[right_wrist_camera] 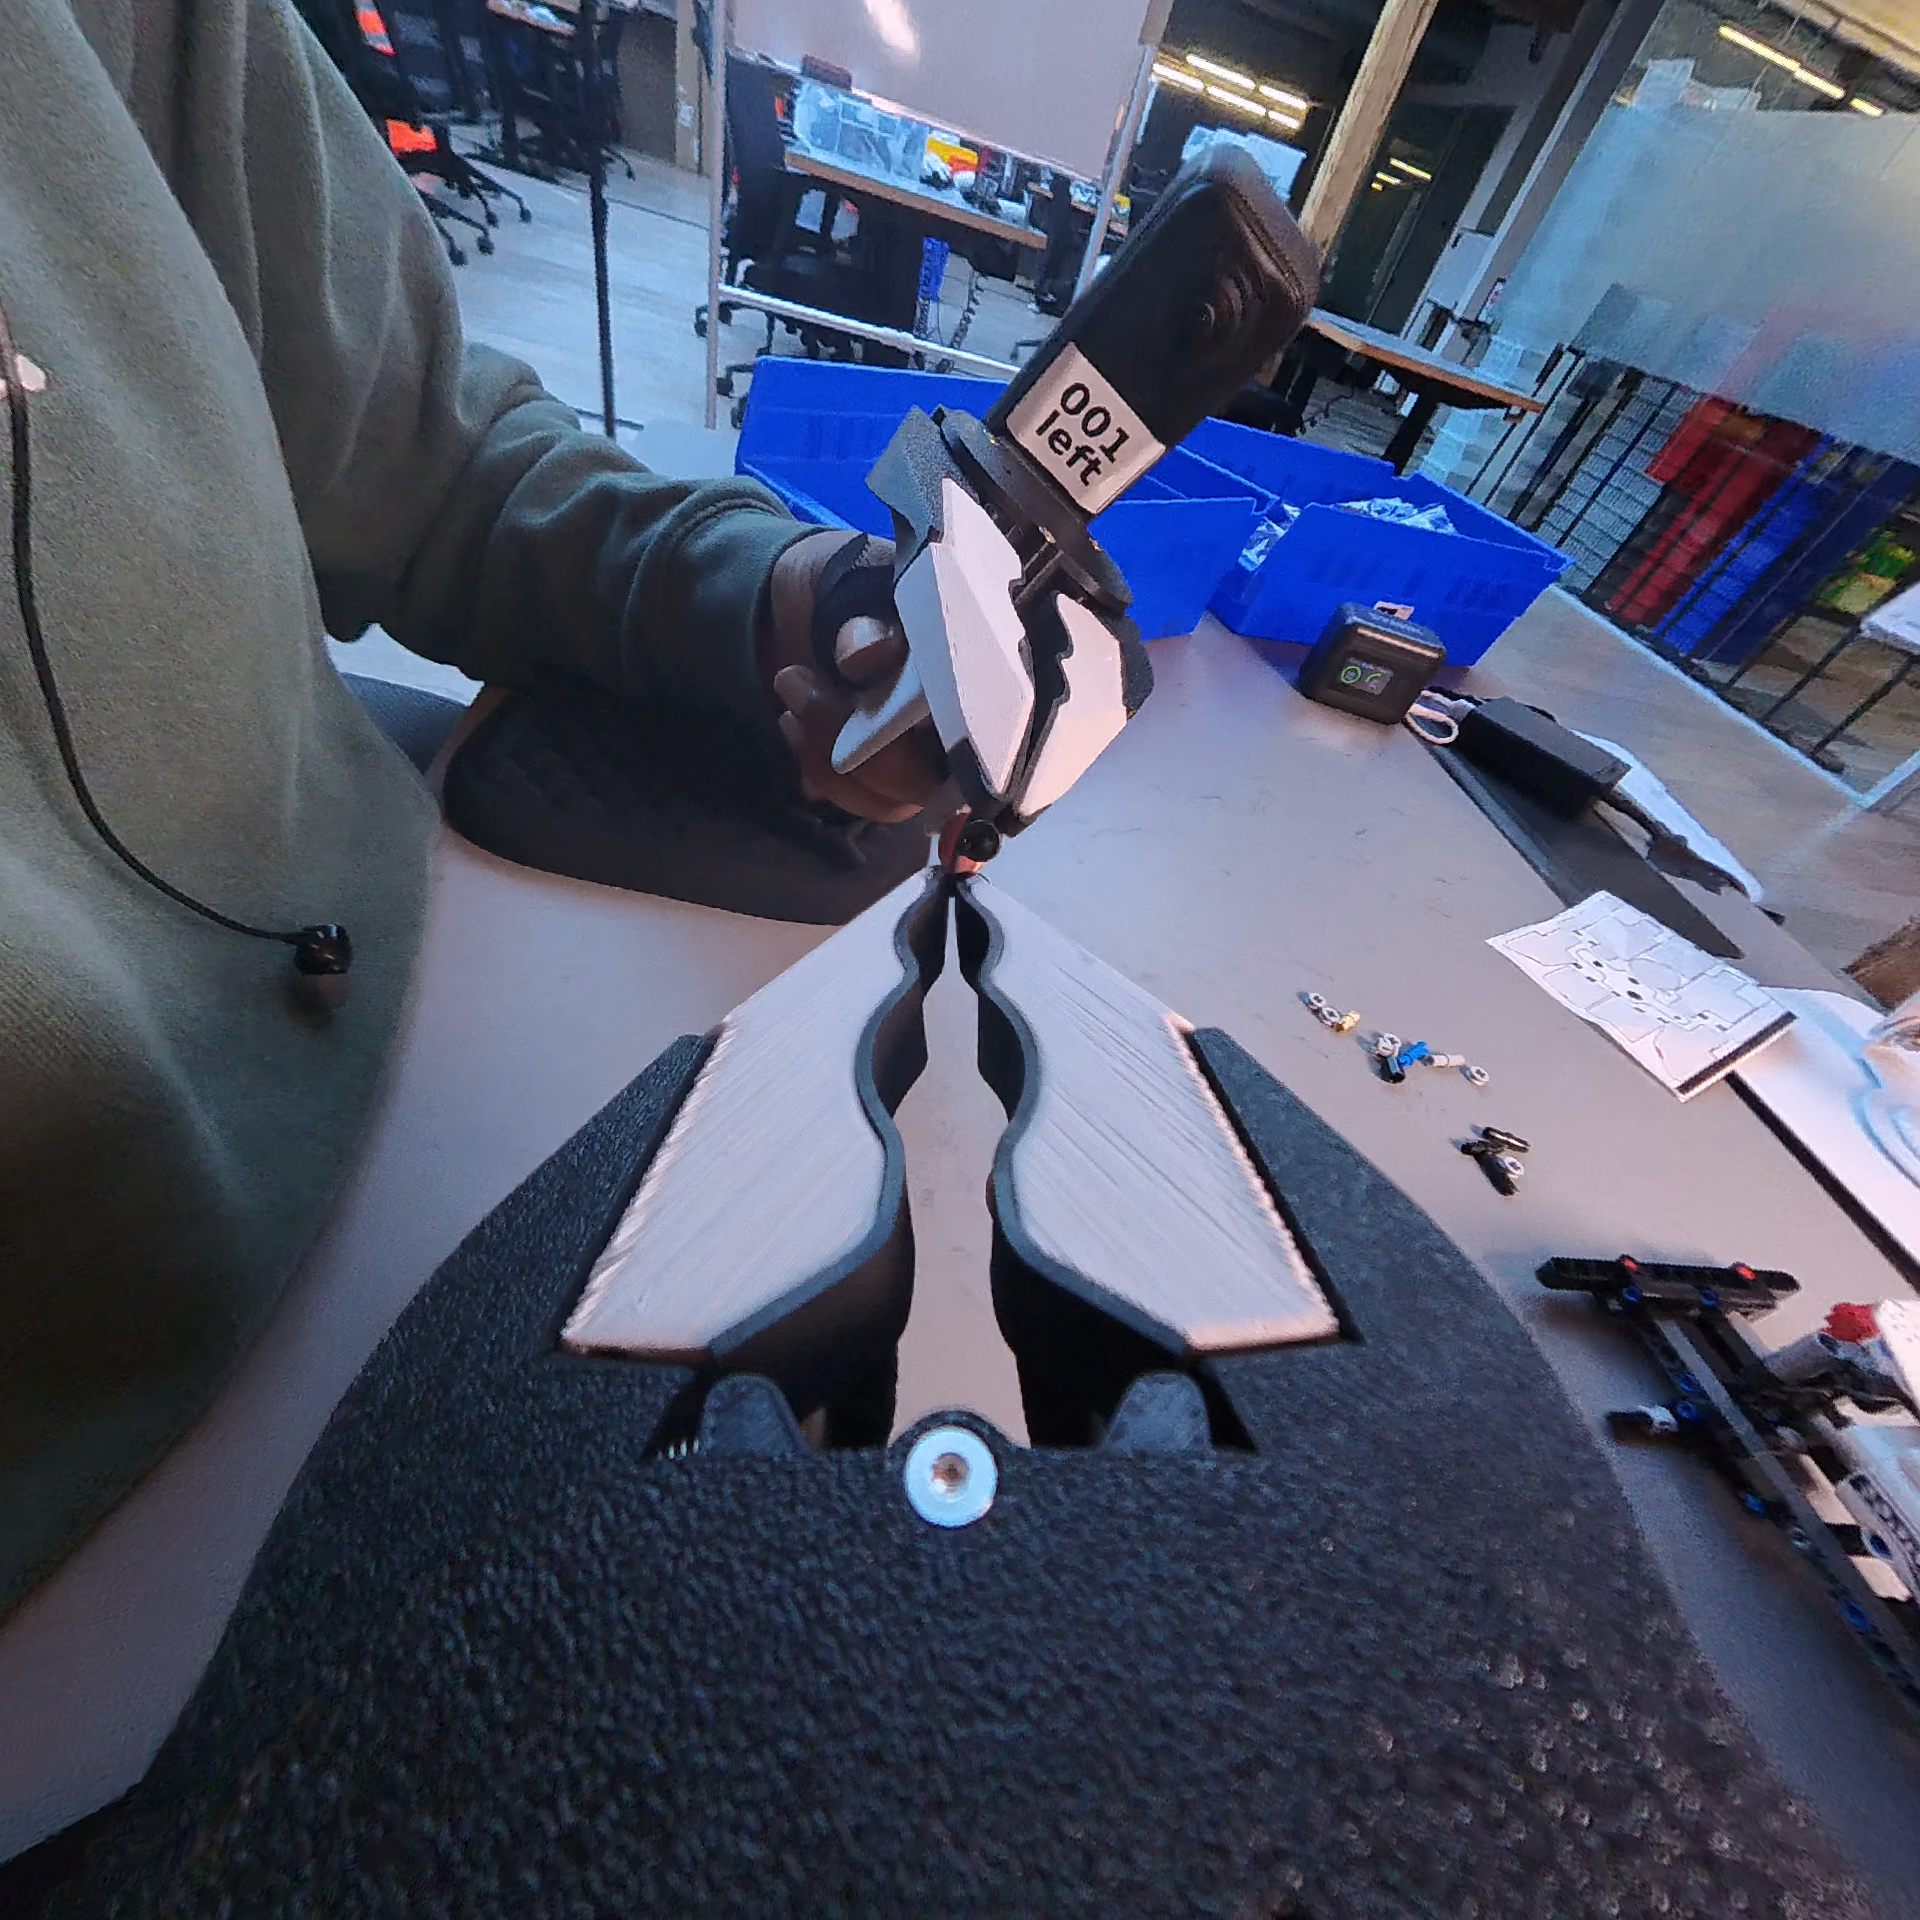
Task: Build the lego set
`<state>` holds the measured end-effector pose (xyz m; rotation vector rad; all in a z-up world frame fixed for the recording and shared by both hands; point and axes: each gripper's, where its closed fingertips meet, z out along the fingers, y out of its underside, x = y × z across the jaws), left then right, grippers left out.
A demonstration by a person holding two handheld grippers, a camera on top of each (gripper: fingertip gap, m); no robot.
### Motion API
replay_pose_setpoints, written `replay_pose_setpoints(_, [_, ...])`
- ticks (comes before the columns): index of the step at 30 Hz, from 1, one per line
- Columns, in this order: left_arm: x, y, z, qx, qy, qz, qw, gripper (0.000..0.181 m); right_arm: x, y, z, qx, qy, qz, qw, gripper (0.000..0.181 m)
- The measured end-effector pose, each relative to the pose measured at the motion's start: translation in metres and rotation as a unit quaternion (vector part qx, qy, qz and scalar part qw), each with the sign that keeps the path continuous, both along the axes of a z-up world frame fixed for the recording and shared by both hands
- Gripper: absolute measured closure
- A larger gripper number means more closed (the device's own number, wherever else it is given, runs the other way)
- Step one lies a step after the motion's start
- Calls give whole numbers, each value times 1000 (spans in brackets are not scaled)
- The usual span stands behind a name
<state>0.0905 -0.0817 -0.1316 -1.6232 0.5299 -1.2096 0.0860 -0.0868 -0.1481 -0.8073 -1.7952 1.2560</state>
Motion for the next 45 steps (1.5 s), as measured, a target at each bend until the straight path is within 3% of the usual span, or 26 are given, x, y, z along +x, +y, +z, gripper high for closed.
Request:
replay_pose_setpoints(8, [-10, 9, 2, -5, -18, 30, 999, 181, -3, 7, 5, -41, 11, -6, 999, 181])
replay_pose_setpoints(14, [-23, 16, 9, -5, -53, 55, 997, 167, -2, 18, 16, -88, 31, -17, 996, 181])
replay_pose_setpoints(22, [-11, 8, 8, 6, -39, 22, 999, 156, -2, 13, 19, -115, 33, -1, 993, 181])
replay_pose_setpoints(25, [-4, 6, 6, 13, -27, 15, 999, 160, -4, 8, 19, -122, 32, 7, 992, 181])
replay_pose_setpoints(27, [-2, 4, 6, 23, -20, 12, 999, 174, -6, 5, 17, -121, 28, 9, 992, 181])
replay_pose_setpoints(31, [-4, 3, 5, 38, 10, 19, 999, 176, -8, 4, 16, -131, 25, 9, 991, 181])
replay_pose_setpoints(33, [-12, 6, 3, 60, 54, 42, 996, 175, -13, 8, 12, -125, 19, -9, 992, 180])
replay_pose_setpoints(36, [-56, 19, 12, 74, 79, 111, 988, 177, -21, 29, -8, -98, -30, -48, 994, 172])
replay_pose_setpoints(38, [-89, 28, -2, 58, 125, 152, 979, 177, -29, 41, -34, -65, -99, -66, 991, 165])
replay_pose_setpoints(41, [-123, 36, -43, 27, 207, 189, 960, 176, -44, 46, -67, 5, -187, -42, 981, 165])
replay_pose_setpoints(43, [-133, 36, -67, 10, 232, 198, 952, 177, -62, 50, -76, 45, -220, -19, 974, 166])
replay_pose_setpoints(45, [-133, 36, -73, 7, 242, 200, 950, 176, -83, 56, -81, 69, -248, 4, 966, 172])
